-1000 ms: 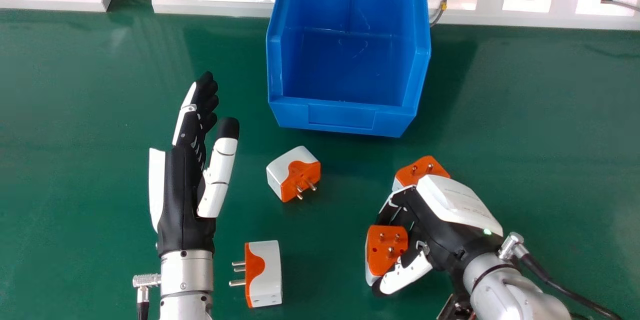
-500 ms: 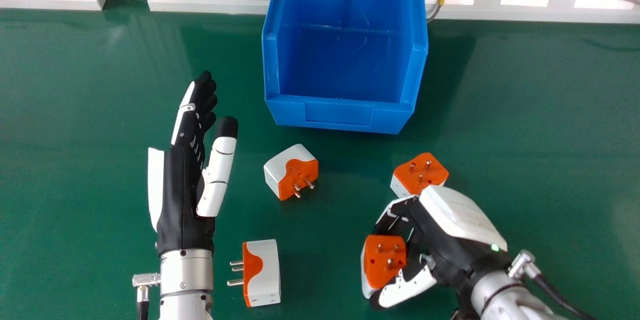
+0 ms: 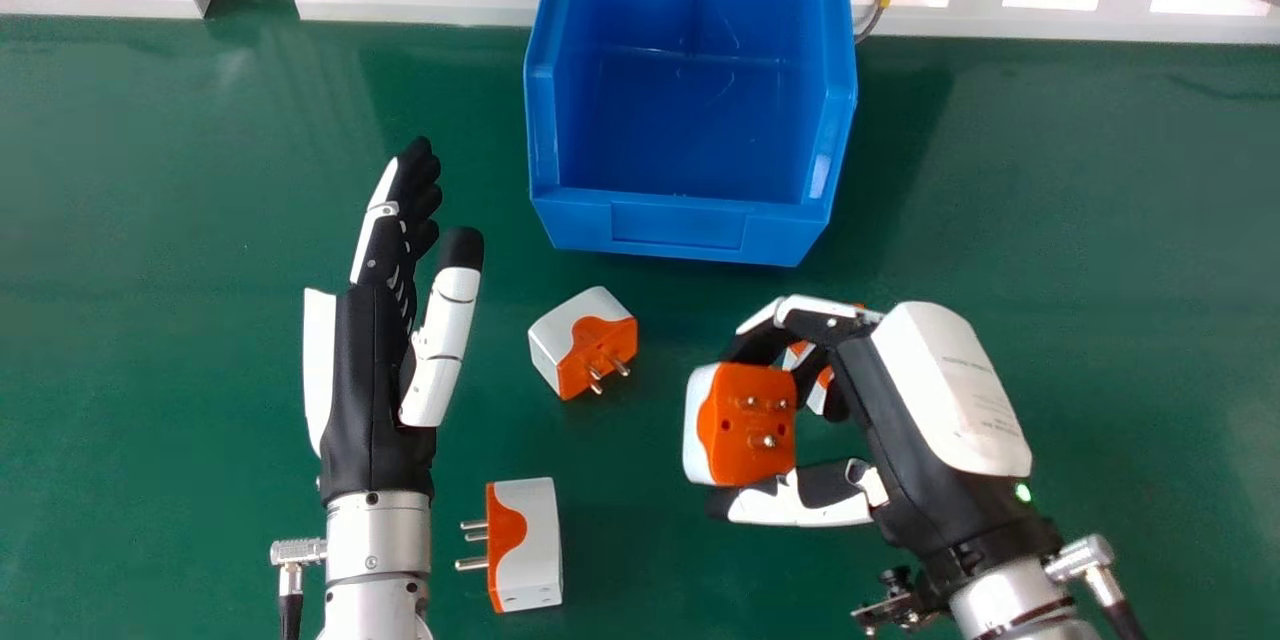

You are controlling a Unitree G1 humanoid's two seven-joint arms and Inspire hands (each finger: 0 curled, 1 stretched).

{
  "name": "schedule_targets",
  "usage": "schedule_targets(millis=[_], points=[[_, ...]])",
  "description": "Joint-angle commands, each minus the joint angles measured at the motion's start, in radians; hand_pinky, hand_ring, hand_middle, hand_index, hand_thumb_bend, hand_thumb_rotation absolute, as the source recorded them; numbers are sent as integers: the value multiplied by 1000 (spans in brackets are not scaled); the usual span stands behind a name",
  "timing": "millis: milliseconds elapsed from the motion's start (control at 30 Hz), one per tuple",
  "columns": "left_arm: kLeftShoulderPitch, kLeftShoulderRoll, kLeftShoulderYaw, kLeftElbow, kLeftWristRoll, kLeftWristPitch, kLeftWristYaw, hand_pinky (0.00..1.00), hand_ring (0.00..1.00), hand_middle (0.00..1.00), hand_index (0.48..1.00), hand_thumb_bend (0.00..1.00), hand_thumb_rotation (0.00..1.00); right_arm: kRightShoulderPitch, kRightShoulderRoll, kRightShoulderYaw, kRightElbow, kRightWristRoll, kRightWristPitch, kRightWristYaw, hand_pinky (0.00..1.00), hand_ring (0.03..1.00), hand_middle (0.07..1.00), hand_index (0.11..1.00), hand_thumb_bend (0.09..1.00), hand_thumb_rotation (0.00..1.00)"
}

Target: Pick all objects and put in blue box

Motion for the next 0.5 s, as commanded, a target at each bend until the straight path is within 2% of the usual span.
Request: schedule_targets(millis=[0,267,467], points=[[-10,-1,-1,-7,6,-7,6,906,907,917,898,689,891,-25,18,-26,15,0,-71,-88,325,423,487,511,529,0],[-9,-2,-1,-7,12,-4,14,902,905,916,899,690,892,-48,47,-47,52,-44,-145,-223,343,427,483,506,524,0],[-17,-1,-2,6,13,-9,18,899,904,916,899,692,893,-139,51,-65,8,-94,-166,-276,357,433,482,500,520,0]])
